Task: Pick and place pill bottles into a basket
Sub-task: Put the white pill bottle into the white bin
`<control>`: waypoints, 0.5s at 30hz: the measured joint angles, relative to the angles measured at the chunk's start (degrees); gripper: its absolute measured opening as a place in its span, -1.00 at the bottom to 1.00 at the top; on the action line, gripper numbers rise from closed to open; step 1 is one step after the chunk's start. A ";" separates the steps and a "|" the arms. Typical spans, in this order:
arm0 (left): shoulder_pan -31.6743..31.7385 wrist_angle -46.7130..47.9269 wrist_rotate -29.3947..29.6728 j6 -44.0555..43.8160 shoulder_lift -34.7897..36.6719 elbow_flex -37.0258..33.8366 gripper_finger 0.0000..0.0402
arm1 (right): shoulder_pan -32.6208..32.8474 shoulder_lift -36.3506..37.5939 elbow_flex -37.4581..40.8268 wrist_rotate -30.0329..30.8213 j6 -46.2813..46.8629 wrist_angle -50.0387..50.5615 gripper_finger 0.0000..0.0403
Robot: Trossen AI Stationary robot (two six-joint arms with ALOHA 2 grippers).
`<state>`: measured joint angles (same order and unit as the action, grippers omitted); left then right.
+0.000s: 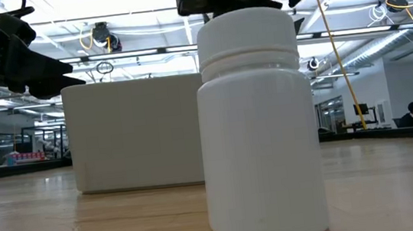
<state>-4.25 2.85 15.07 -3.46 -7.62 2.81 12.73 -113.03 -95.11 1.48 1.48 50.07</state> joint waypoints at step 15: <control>-0.01 0.00 0.00 0.00 0.00 0.00 0.97 | 0.00 -1.27 -1.51 -0.01 -0.66 3.54 -0.22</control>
<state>-4.26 2.85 15.07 -3.46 -7.62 2.81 12.73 -114.30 -96.62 1.48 0.82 53.61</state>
